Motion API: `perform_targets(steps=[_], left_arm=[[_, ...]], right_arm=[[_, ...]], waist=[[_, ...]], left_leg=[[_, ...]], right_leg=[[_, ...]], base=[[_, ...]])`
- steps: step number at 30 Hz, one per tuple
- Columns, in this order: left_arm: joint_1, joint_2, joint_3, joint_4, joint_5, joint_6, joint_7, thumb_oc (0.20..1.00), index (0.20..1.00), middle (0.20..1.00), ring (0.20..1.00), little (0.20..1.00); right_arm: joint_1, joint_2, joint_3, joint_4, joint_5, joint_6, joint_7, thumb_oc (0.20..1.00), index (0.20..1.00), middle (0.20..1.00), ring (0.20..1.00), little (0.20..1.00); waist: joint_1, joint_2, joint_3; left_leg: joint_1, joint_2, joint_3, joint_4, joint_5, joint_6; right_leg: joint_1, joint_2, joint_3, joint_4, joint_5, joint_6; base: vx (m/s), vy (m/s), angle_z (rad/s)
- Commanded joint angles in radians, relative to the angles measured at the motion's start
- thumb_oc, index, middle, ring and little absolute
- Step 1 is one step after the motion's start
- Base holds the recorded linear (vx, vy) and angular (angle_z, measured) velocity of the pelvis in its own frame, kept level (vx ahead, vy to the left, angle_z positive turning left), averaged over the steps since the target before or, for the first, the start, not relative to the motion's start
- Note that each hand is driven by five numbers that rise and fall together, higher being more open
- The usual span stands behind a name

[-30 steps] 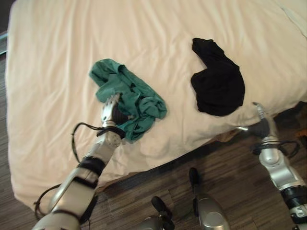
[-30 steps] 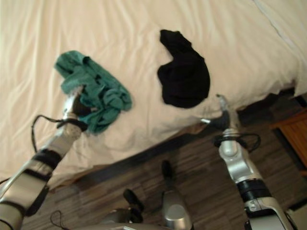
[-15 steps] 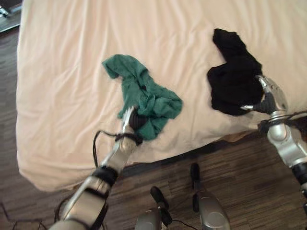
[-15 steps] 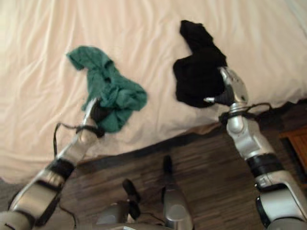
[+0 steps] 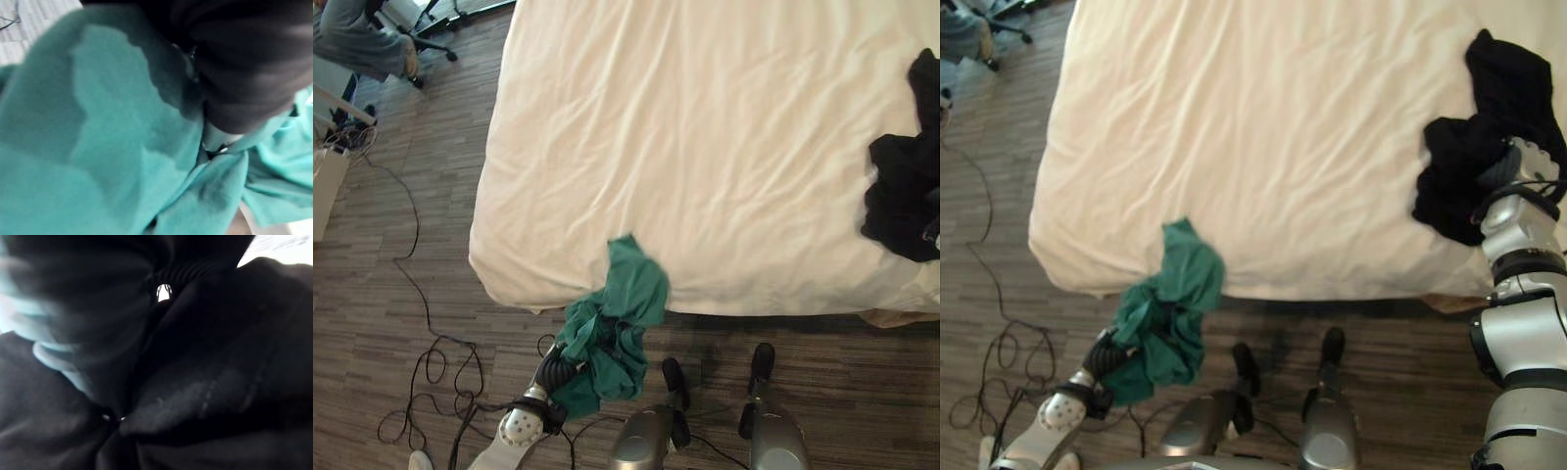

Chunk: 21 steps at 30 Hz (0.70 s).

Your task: Tidy up the quilt and then pick up the clothes from the bed and put them into the laundry hamper.

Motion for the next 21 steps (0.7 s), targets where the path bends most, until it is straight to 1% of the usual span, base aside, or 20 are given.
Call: perform_targets(steps=[1,2,3,4,5,7,9,10,11,12,13,14,15,16,17,18,19,20,21], left_arm=[[-0.083,0.014,-0.021,-0.048,0.056,-0.038,0.014,0.200,0.200,0.200,0.200,0.200],[-0.072,0.005,0.002,-0.060,0.068,-0.028,0.004,0.200,0.200,0.200,0.200,0.200],[-0.075,-0.008,0.020,-0.047,0.065,-0.021,0.002,0.200,0.200,0.200,0.200,0.200],[-0.075,-0.006,0.017,-0.047,0.065,-0.022,0.002,0.200,0.200,0.200,0.200,0.200],[-0.066,-0.035,0.051,-0.011,0.059,-0.007,-0.007,0.200,0.200,0.200,0.200,0.200],[-0.057,-0.073,0.092,0.080,0.080,0.014,-0.001,0.200,0.200,0.200,0.200,0.200],[-0.059,-0.103,0.120,0.187,0.129,0.034,0.007,0.200,0.200,0.200,0.200,0.200],[-0.065,-0.113,0.131,0.240,0.155,0.041,0.005,0.200,0.200,0.200,0.200,0.200],[-0.065,-0.113,0.131,0.240,0.155,0.041,0.005,0.200,0.200,0.200,0.200,0.200],[-0.089,-0.124,0.134,0.354,0.217,0.053,0.039,0.200,0.200,0.200,0.200,0.200],[-0.098,-0.121,0.128,0.385,0.243,0.053,0.044,0.200,0.200,0.200,0.200,0.200],[-0.113,-0.119,0.126,0.421,0.252,0.054,0.057,0.200,0.200,0.200,0.200,0.200],[-0.123,-0.121,0.123,0.461,0.250,0.054,0.063,0.200,0.200,0.200,0.200,0.200],[-0.138,-0.116,0.118,0.496,0.250,0.057,0.066,0.200,0.200,0.200,0.200,0.200],[-0.150,-0.120,0.124,0.528,0.244,0.063,0.070,0.200,0.200,0.200,0.200,0.200],[-0.150,-0.120,0.124,0.528,0.244,0.063,0.070,0.200,0.200,0.200,0.200,0.200],[-0.174,-0.125,0.139,0.601,0.220,0.062,0.082,0.200,0.200,0.200,0.200,0.200],[-0.171,-0.133,0.155,0.622,0.206,0.062,0.092,0.200,0.200,0.200,0.200,0.200],[-0.171,-0.133,0.156,0.622,0.206,0.062,0.092,0.200,0.200,0.200,0.200,0.200]], right_arm=[[0.156,0.104,0.019,-0.035,0.062,-0.021,0.094,0.200,0.200,0.200,0.200,0.200],[0.323,0.131,-0.057,-0.136,0.077,-0.024,0.091,0.200,0.200,0.200,0.200,0.200],[0.421,0.149,-0.099,-0.226,0.086,-0.028,0.094,0.200,0.200,0.200,0.200,0.200],[0.429,0.149,-0.105,-0.232,0.085,-0.025,0.094,0.200,0.200,0.200,0.200,0.200],[0.662,0.195,-0.212,-0.458,0.118,-0.036,0.119,0.200,0.200,0.200,0.200,0.200],[0.867,0.272,-0.283,-0.615,0.150,-0.053,0.170,0.200,0.200,0.200,0.200,0.200],[0.992,0.353,-0.276,-0.655,0.166,-0.079,0.229,0.200,0.200,0.200,0.200,0.200],[1.027,0.389,-0.261,-0.642,0.168,-0.084,0.254,0.200,0.200,0.200,0.200,0.200],[1.027,0.389,-0.261,-0.642,0.168,-0.084,0.254,0.200,0.200,0.200,0.200,0.200],[1.060,0.449,-0.231,-0.589,0.169,-0.081,0.284,0.200,0.200,0.200,0.200,0.200],[1.064,0.464,-0.213,-0.569,0.171,-0.081,0.298,0.200,0.200,0.200,0.200,0.200],[1.058,0.480,-0.191,-0.541,0.178,-0.081,0.305,0.200,0.200,0.200,0.200,0.200],[1.055,0.492,-0.167,-0.521,0.191,-0.078,0.321,0.200,0.200,0.200,0.200,0.200],[1.055,0.504,-0.149,-0.486,0.214,-0.073,0.330,0.200,0.200,0.200,0.200,0.200],[1.037,0.515,-0.122,-0.424,0.211,-0.070,0.332,0.200,0.200,0.200,0.200,0.200],[1.037,0.515,-0.122,-0.424,0.211,-0.070,0.332,0.200,0.200,0.200,0.200,0.200],[0.985,0.533,-0.080,-0.346,0.217,-0.067,0.333,0.200,0.200,0.200,0.200,0.200],[0.956,0.545,-0.056,-0.324,0.210,-0.061,0.331,0.200,0.200,0.200,0.200,0.200],[0.956,0.545,-0.056,-0.323,0.210,-0.061,0.330,0.200,0.200,0.200,0.200,0.200]], waist=[[-0.002,-0.050,-0.021],[-0.015,-0.074,-0.027],[-0.027,-0.088,-0.029],[-0.024,-0.089,-0.030],[-0.052,-0.128,-0.042],[-0.071,-0.164,-0.062],[-0.078,-0.195,-0.078],[-0.079,-0.208,-0.086],[-0.079,-0.208,-0.086],[-0.078,-0.225,-0.088],[-0.078,-0.230,-0.086],[-0.085,-0.233,-0.084],[-0.097,-0.232,-0.089],[-0.103,-0.234,-0.094],[-0.090,-0.233,-0.102],[-0.090,-0.233,-0.102],[-0.067,-0.235,-0.107],[-0.051,-0.233,-0.111],[-0.051,-0.233,-0.113]], left_leg=[[0.010,0.108,0.054,-0.003,0.024,-0.134],[0.029,0.101,0.051,-0.003,0.006,-0.123],[0.038,0.096,0.048,-0.003,-0.007,-0.114],[0.038,0.095,0.048,-0.003,-0.007,-0.113],[0.059,0.085,0.046,-0.003,-0.029,-0.099],[0.082,0.074,0.047,-0.003,-0.053,-0.086],[0.101,0.060,0.041,-0.003,-0.073,-0.071],[0.108,0.053,0.034,-0.003,-0.078,-0.064],[0.108,0.053,0.034,-0.003,-0.078,-0.064],[0.124,0.042,0.024,-0.003,-0.092,-0.051],[0.125,0.040,0.012,-0.003,-0.096,-0.046],[0.121,0.037,-0.012,-0.003,-0.094,-0.042],[0.109,0.035,-0.048,-0.003,-0.088,-0.037],[0.105,0.023,-0.090,-0.003,-0.081,-0.028],[0.098,0.010,-0.124,-0.003,-0.077,-0.023],[0.098,0.010,-0.124,-0.003,-0.077,-0.023],[0.092,-0.017,-0.183,-0.003,-0.081,-0.014],[0.093,-0.027,-0.210,-0.003,-0.080,-0.010],[0.089,-0.026,-0.210,-0.003,-0.079,-0.011]], right_leg=[[0.081,-0.066,0.018,-0.005,-0.185,0.130],[0.100,-0.074,0.017,-0.003,-0.182,0.134],[0.105,-0.077,0.019,0.000,-0.181,0.134],[0.106,-0.078,0.018,-0.001,-0.181,0.135],[0.122,-0.086,0.017,0.005,-0.178,0.139],[0.135,-0.097,0.015,0.013,-0.174,0.147],[0.139,-0.110,0.016,0.049,-0.184,0.153],[0.136,-0.116,0.019,0.083,-0.192,0.154],[0.136,-0.116,0.019,0.083,-0.192,0.154],[0.124,-0.127,0.030,0.158,-0.208,0.163],[0.119,-0.123,0.049,0.187,-0.218,0.166],[0.105,-0.097,0.111,0.213,-0.231,0.167],[0.087,-0.034,0.212,0.228,-0.265,0.152],[0.094,0.029,0.340,0.220,-0.308,0.143],[0.105,0.065,0.419,0.208,-0.319,0.130],[0.104,0.066,0.419,0.207,-0.319,0.130],[0.124,0.083,0.450,0.185,-0.311,0.093],[0.143,0.074,0.433,0.155,-0.306,0.086],[0.140,0.075,0.433,0.153,-0.303,0.085]], base=[[0.02,0.111,0.27],[0.02,0.111,0.14],[0.01,0.088,0.12],[0.02,0.083,0.06],[0.02,0.100,-0.03],[0.03,0.124,0.05],[0.02,0.106,-0.01],[0.00,0.060,-0.12],[-0.03,0.103,-0.06],[-0.07,0.083,0.00],[-0.10,0.063,0.07],[-0.08,-0.049,0.22],[-0.05,-0.061,0.25],[-0.01,-0.056,0.71],[0.01,-0.024,0.94],[0.03,-0.087,1.39],[0.02,-0.137,1.08],[0.01,-0.139,1.07],[-0.05,-0.165,1.27]])
